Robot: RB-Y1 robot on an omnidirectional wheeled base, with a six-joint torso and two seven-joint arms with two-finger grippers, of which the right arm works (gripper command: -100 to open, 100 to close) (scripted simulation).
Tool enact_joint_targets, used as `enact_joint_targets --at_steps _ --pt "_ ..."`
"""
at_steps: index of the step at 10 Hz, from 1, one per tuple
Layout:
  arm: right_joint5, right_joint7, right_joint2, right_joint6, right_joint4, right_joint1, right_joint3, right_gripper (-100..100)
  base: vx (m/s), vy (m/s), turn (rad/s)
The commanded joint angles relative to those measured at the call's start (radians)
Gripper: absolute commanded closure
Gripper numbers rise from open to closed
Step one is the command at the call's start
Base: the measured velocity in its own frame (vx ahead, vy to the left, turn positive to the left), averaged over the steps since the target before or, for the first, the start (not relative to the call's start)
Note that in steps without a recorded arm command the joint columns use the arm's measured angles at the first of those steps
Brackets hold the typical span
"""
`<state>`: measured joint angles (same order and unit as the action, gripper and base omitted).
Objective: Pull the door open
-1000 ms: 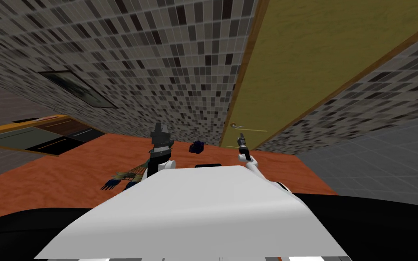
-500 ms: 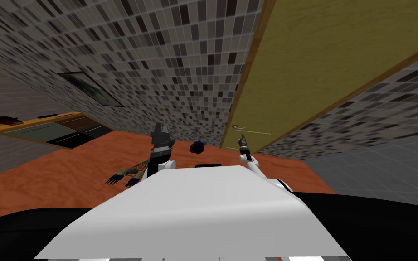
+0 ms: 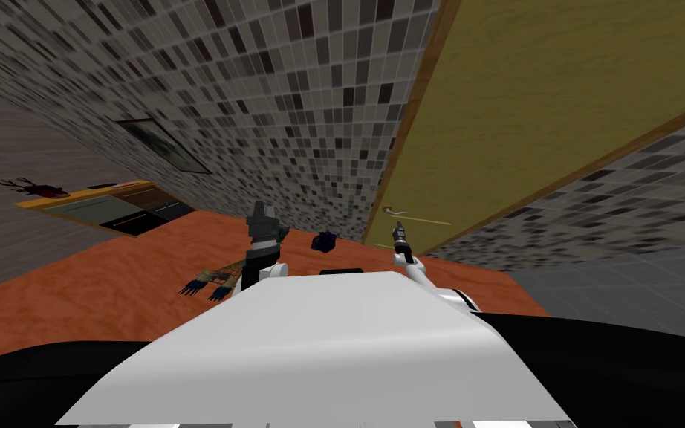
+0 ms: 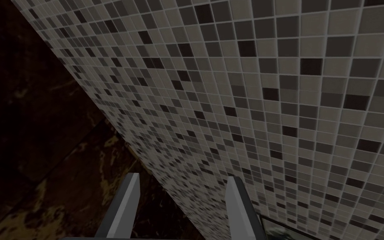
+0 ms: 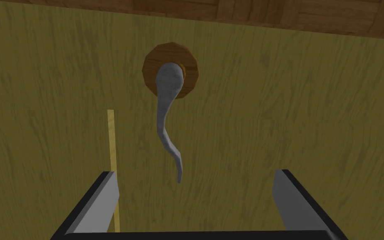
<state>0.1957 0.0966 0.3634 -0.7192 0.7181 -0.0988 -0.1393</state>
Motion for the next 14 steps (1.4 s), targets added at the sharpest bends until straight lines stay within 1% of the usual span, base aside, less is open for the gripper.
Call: enact_joint_targets --at_steps 1,5,6,8,11,14 --pt "0.004 0.005 0.009 -0.009 -0.047 -0.018 -0.002 -100 0.019 -0.039 0.073" --pt "0.013 0.011 0.026 -0.016 -0.129 -0.050 -0.009 -100 0.032 -0.046 0.098" --pt "0.012 0.009 0.022 -0.017 -0.119 -0.046 -0.008 -100 0.012 -0.022 0.019" --pt "0.013 0.006 0.021 -0.018 -0.125 -0.049 -0.011 -100 0.126 -0.040 0.016" --pt "0.016 0.000 0.017 -0.019 -0.131 -0.052 -0.018 -100 0.171 -0.064 0.028" --pt "0.019 -0.007 0.014 -0.019 -0.137 -0.056 -0.024 -100 0.186 -0.108 0.030"
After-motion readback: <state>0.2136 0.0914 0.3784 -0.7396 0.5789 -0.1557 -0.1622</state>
